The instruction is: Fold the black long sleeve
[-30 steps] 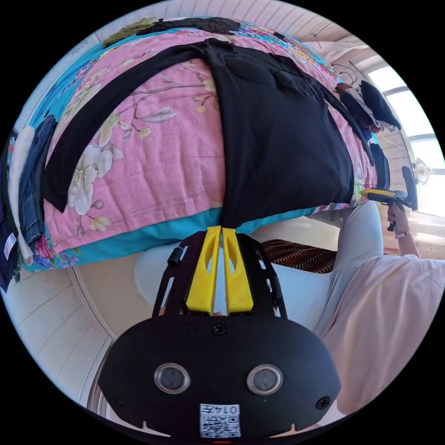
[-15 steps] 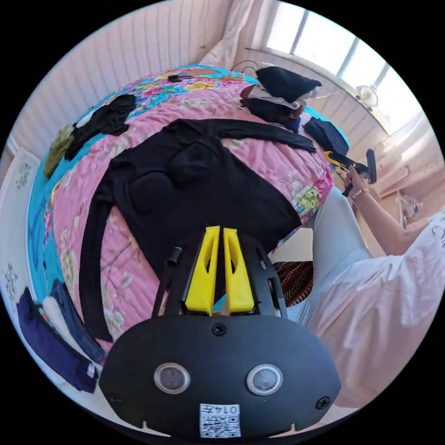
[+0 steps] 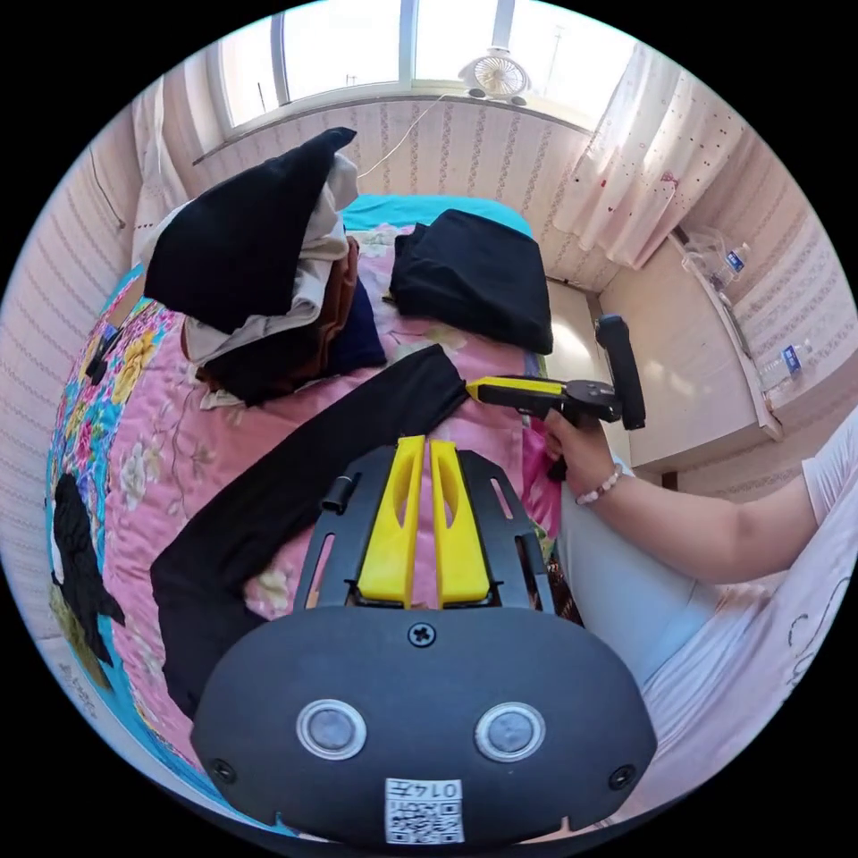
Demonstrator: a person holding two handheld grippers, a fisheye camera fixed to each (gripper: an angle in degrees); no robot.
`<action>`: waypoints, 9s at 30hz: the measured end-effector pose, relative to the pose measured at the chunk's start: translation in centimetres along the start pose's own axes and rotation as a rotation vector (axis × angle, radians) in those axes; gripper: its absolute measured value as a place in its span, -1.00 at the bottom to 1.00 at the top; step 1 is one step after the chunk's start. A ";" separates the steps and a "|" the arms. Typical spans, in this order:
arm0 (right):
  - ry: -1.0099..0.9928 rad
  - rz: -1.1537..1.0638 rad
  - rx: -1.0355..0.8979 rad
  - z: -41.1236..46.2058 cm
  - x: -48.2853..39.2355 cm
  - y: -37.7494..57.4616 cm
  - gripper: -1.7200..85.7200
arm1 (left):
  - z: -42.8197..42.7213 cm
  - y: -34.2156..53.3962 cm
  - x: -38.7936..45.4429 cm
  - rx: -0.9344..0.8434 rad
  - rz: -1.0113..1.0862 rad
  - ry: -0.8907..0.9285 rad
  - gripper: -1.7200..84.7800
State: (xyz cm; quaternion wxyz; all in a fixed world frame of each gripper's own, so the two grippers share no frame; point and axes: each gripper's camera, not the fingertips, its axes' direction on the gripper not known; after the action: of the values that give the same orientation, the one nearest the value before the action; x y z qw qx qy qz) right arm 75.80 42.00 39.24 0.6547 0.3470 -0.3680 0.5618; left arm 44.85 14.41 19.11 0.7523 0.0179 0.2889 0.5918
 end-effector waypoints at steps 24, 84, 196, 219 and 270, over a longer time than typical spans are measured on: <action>-0.160 0.033 0.016 0.4 3.4 1.9 -0.95 | 13.9 -11.4 -1.1 -0.120 -0.098 0.092 -0.98; -0.405 -1.222 -1.059 48.7 -30.5 70.2 -0.86 | -26.8 68.5 -10.5 0.078 -1.071 0.116 -0.85; 0.047 -0.936 -0.739 75.3 -36.8 15.6 -0.72 | -31.7 64.2 -45.8 0.367 -1.189 -0.173 -0.78; -0.217 -0.858 -0.669 68.8 -39.1 8.1 -0.96 | -33.5 62.7 -51.2 0.357 -1.104 -0.170 -0.98; 0.239 -1.367 -1.042 61.9 -42.3 56.5 -0.97 | -17.7 55.3 2.4 0.013 -0.626 -0.182 -0.98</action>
State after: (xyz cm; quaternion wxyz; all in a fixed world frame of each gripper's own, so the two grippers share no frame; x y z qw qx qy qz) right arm 10.02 -24.79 34.93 0.9585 0.0868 -0.2181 -0.1620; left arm -11.57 27.52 23.74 0.9204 -0.0144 0.2157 0.3258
